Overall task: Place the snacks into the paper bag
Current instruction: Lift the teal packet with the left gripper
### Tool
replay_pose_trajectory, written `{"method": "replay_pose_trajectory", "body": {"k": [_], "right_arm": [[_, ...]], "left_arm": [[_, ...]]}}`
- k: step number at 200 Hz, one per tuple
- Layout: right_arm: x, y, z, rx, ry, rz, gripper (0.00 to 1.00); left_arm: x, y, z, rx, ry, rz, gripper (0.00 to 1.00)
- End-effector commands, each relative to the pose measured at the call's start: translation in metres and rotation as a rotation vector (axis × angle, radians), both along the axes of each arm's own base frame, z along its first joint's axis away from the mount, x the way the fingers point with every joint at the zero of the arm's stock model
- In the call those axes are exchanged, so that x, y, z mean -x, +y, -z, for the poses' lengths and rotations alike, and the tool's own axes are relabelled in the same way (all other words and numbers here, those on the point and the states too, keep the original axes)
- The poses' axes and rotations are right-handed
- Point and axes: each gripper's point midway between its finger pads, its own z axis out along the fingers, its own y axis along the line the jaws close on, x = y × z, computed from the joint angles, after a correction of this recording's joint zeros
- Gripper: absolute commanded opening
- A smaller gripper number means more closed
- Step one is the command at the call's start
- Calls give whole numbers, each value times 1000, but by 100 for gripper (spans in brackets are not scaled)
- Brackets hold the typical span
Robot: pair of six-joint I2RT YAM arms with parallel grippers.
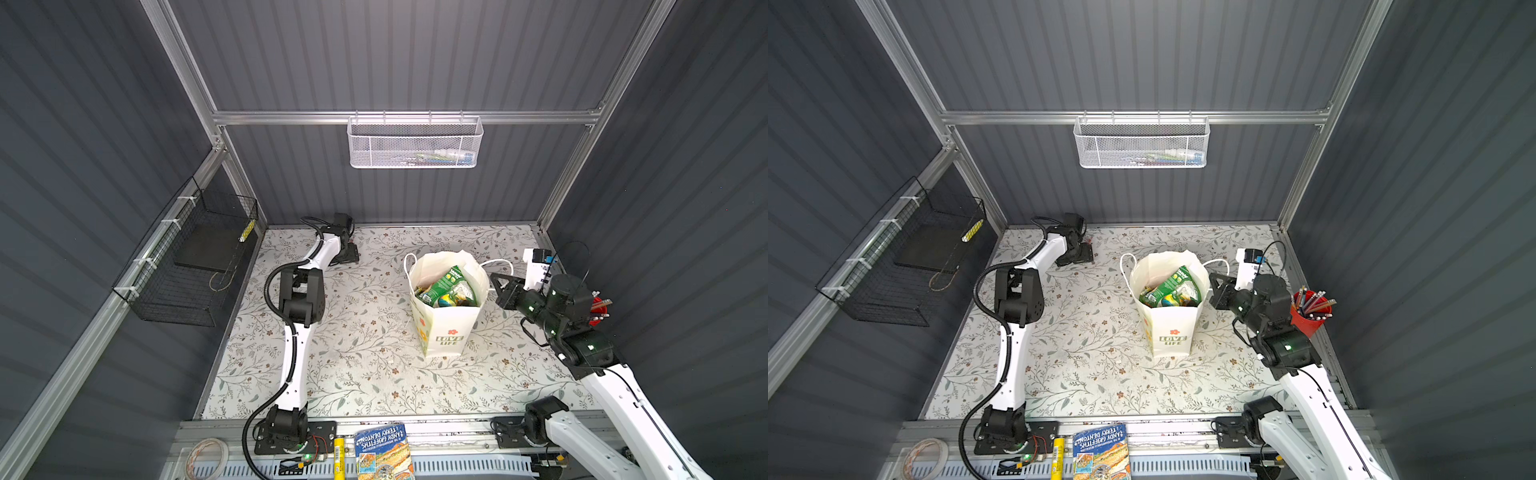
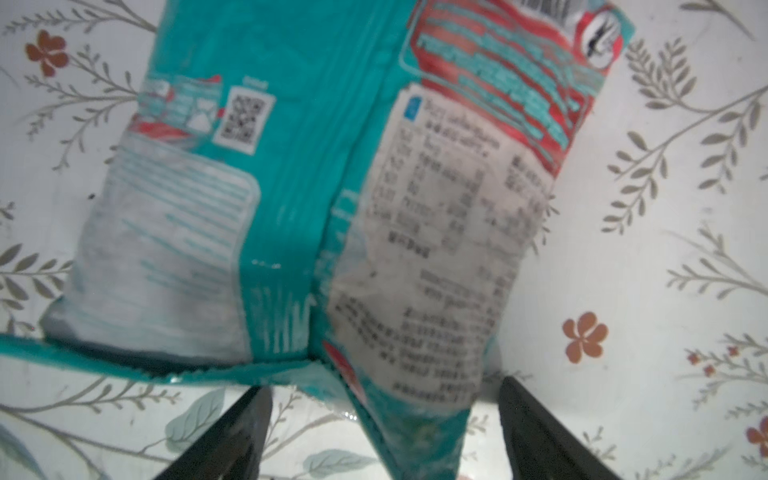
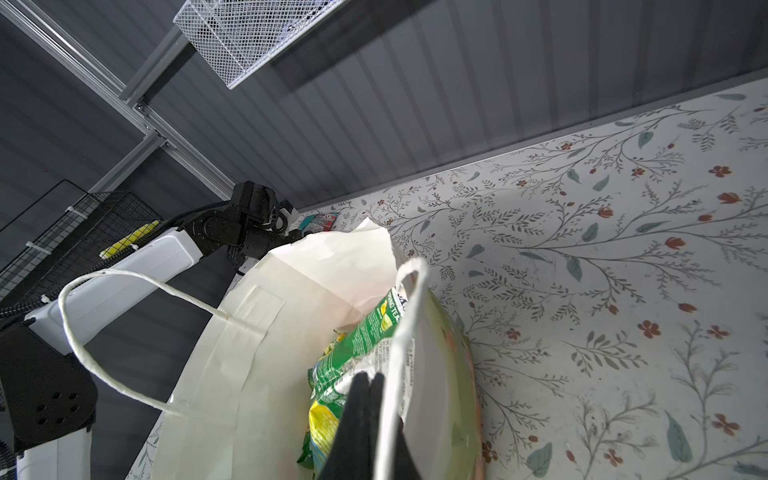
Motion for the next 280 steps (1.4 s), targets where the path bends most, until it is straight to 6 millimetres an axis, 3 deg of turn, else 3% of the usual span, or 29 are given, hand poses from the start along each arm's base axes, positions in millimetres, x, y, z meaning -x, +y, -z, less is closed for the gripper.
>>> {"method": "replay_pose_trajectory", "body": {"k": [1,83,100,145,203,280], "right_arm": [[-1,-3,-5,9,-24,13,0],[-1,-4,-6,12,-30,15,0],[-1,-4,-5,12,-28,17,0],[-1,-4,-5,12,-26,15,0],[0,-4,-6,11,-30,13,0],[-1,-3,-3,10,-22,14,0]], "left_arm": [[0,5,12,-26,12,-37,78],[5,16,19,-58,26,-103,33],[5,15,19,-63,32,-86,21],[12,11,-2,-25,4,-67,0],[58,-15,-39,219,-88,-99,0],[134,-43,-106,200,-202,1,0]]}}
